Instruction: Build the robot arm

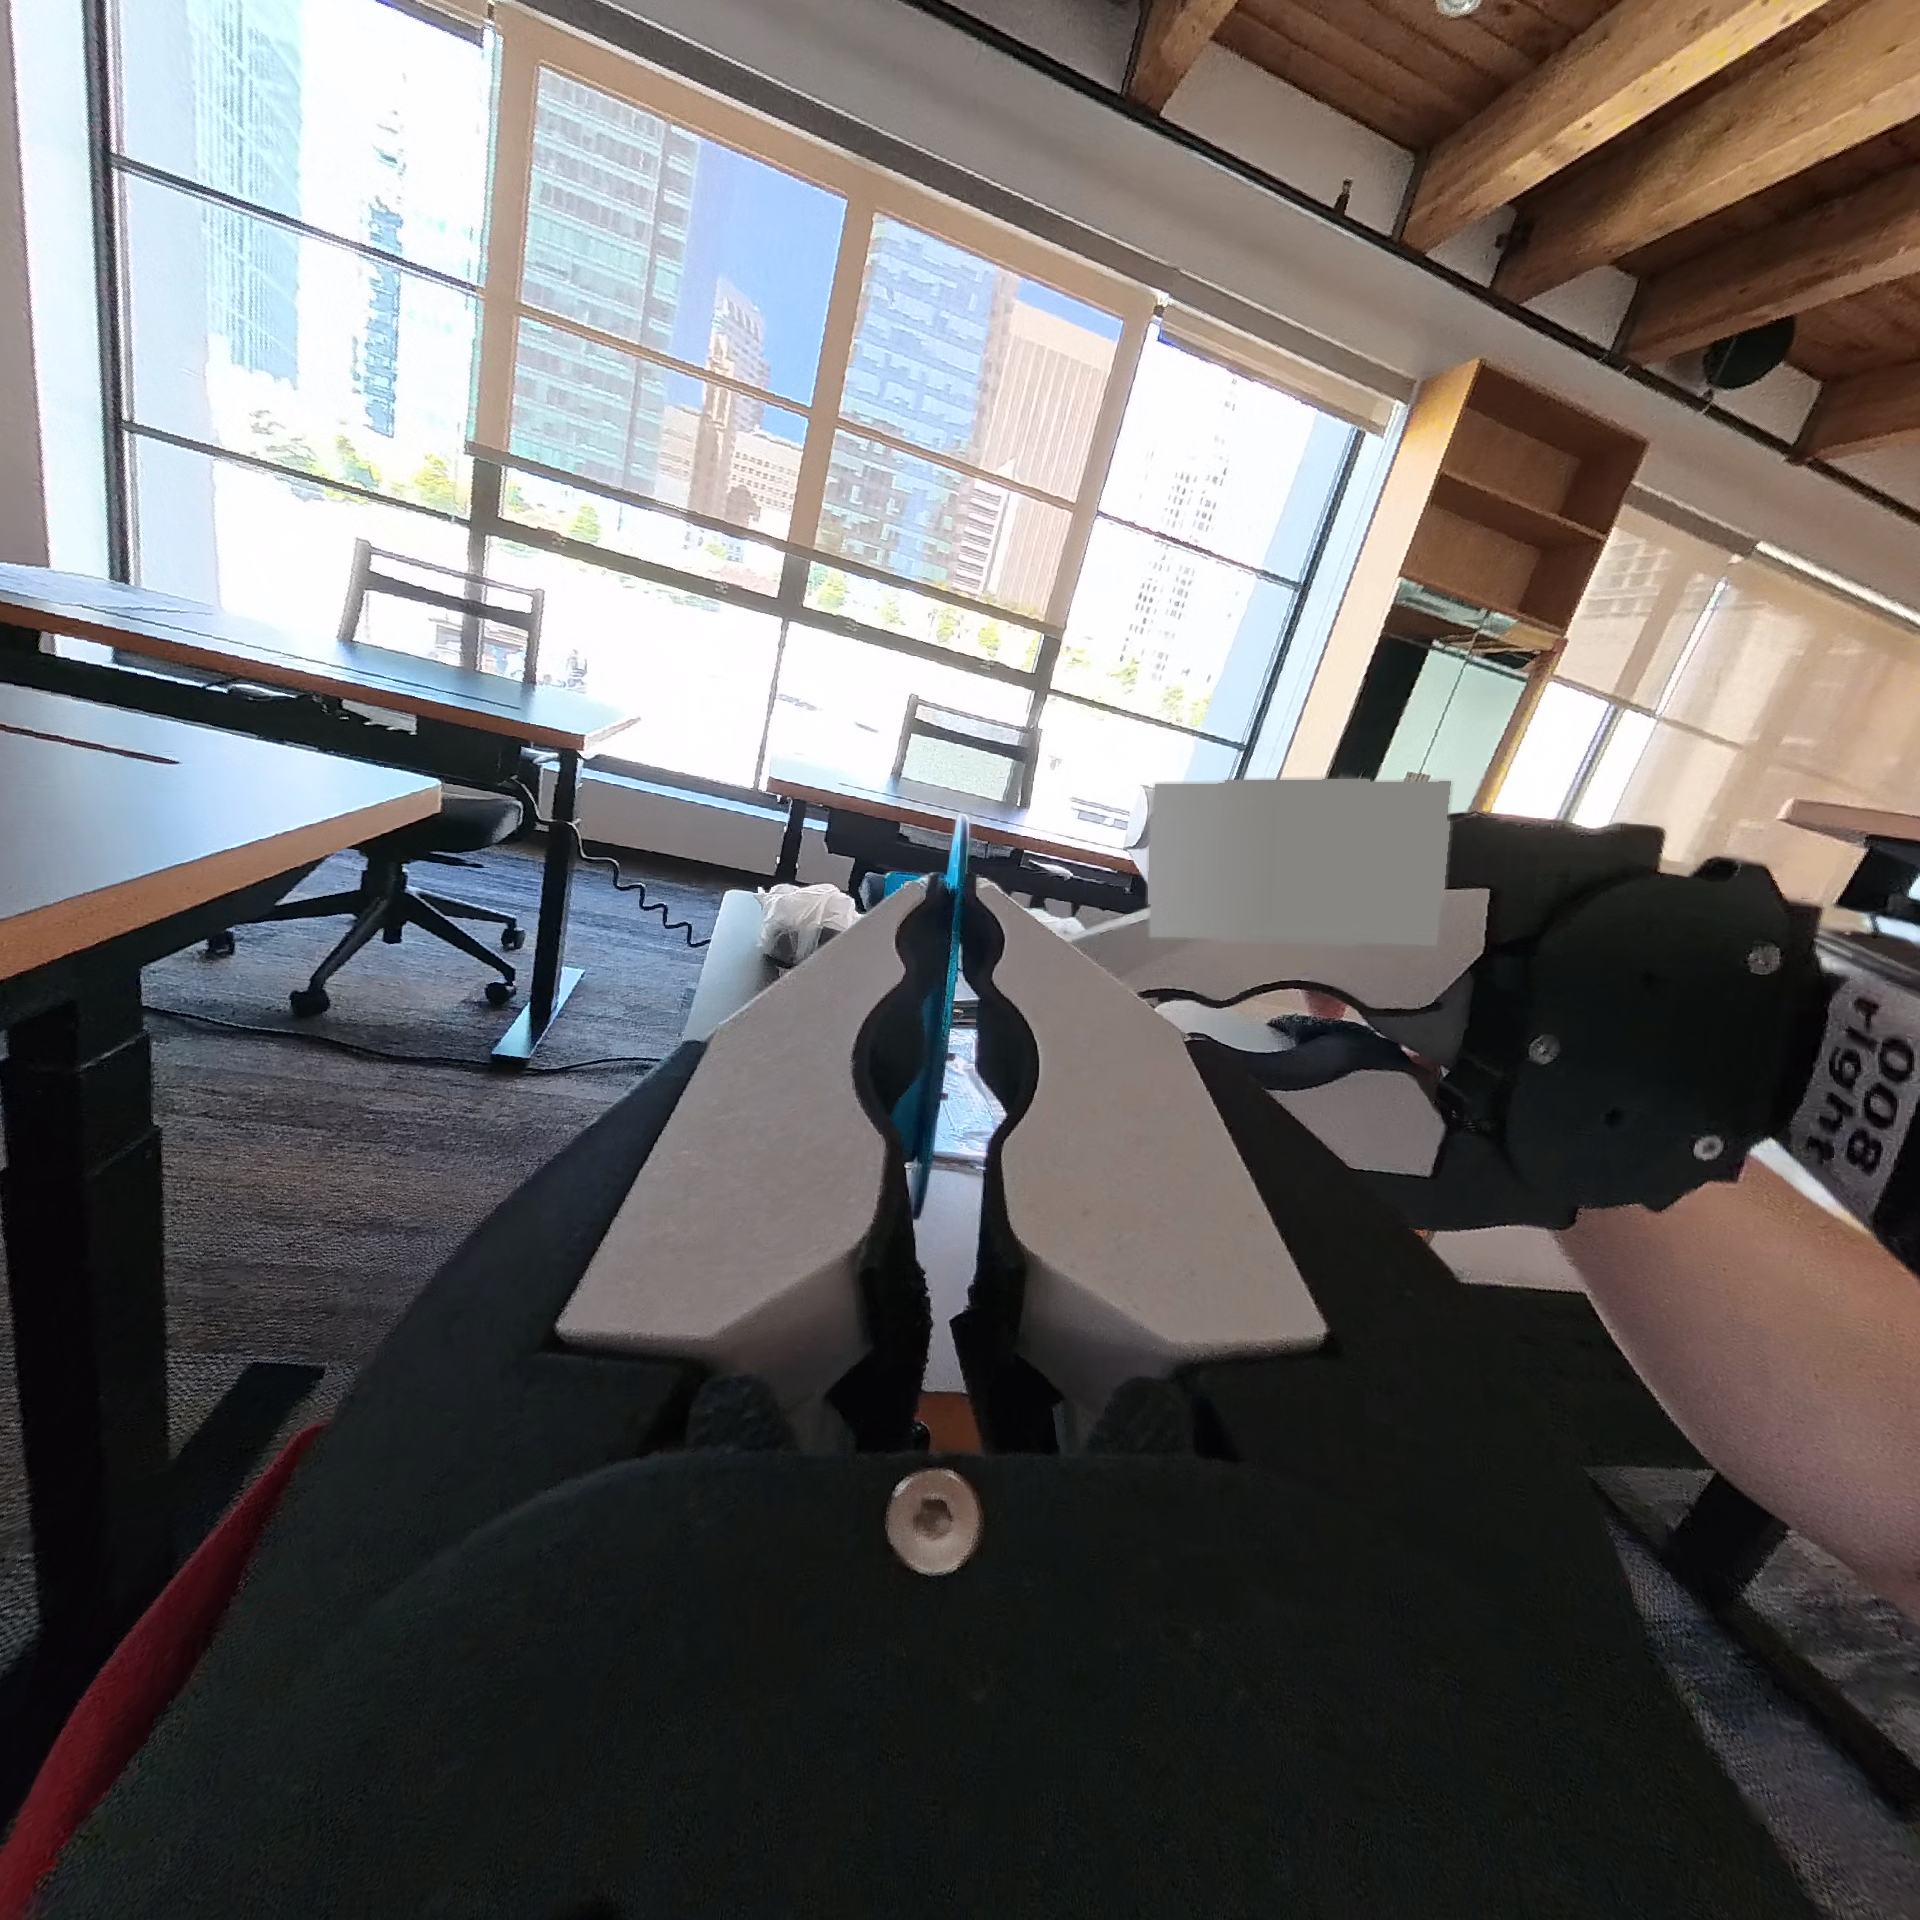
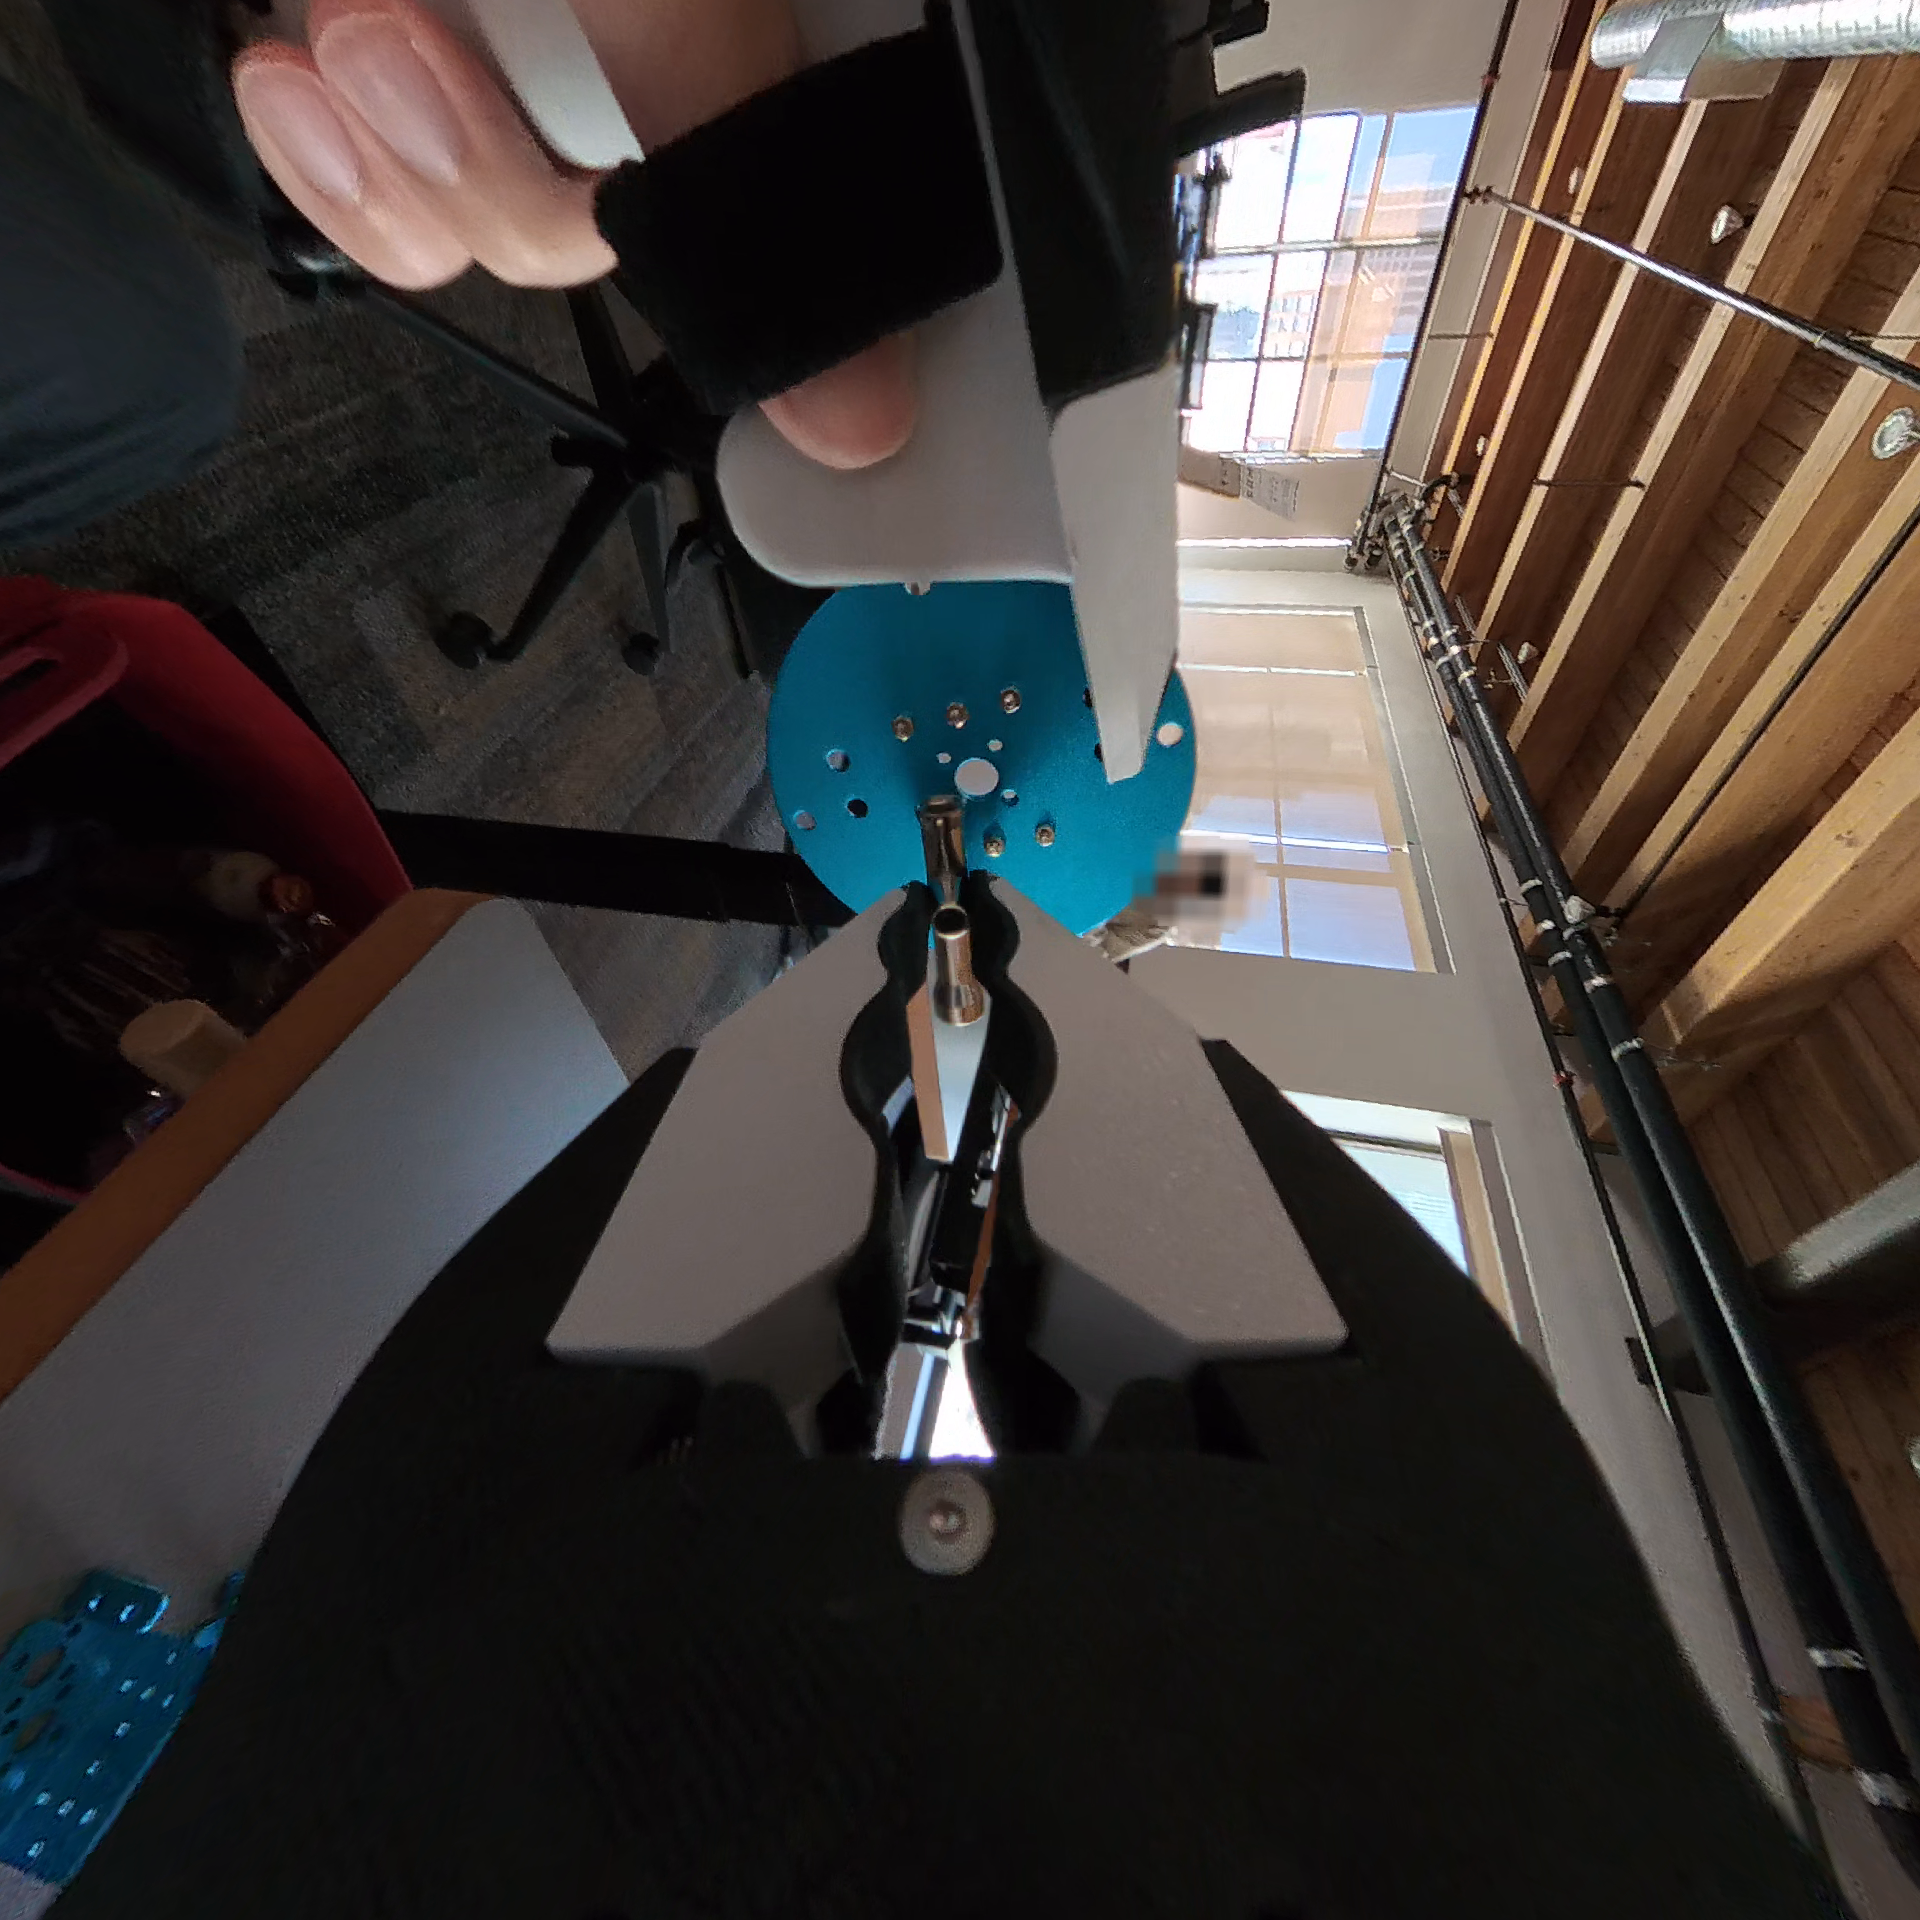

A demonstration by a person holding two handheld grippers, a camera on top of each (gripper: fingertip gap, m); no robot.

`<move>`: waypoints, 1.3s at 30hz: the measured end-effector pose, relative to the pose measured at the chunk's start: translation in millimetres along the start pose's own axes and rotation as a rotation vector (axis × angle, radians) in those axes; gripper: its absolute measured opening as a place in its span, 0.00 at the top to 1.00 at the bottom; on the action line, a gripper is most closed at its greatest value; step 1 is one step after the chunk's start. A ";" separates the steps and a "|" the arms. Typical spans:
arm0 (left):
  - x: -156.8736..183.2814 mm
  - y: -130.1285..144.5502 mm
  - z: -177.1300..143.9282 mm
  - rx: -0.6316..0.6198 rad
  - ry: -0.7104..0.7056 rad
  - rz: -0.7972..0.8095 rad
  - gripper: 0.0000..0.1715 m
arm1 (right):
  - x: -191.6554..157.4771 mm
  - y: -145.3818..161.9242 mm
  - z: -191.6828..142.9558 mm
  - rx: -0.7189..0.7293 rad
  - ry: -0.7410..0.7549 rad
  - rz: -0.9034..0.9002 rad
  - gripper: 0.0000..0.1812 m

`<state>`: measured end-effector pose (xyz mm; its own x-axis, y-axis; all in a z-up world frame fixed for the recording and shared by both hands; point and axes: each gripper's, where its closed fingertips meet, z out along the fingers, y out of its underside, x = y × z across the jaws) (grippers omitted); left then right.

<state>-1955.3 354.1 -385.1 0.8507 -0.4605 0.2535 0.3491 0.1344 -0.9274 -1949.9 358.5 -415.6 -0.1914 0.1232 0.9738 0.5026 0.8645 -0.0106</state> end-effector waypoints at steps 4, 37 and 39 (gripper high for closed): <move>-6.6 -4.9 -0.8 0.032 -0.005 -0.117 1.00 | 4.6 0.1 2.3 -0.046 0.061 -0.045 0.96; -30.9 14.4 14.4 0.017 -0.091 -0.191 1.00 | -13.6 23.2 29.8 -0.289 0.045 0.169 0.97; -32.2 14.4 13.2 0.032 -0.096 -0.179 1.00 | -14.1 22.6 31.2 -0.268 0.032 0.337 0.97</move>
<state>-1972.6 382.5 -403.0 0.8069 -0.3937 0.4403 0.5094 0.0867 -0.8561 -1962.2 391.5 -436.7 0.0452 0.3582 0.9326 0.7349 0.6205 -0.2739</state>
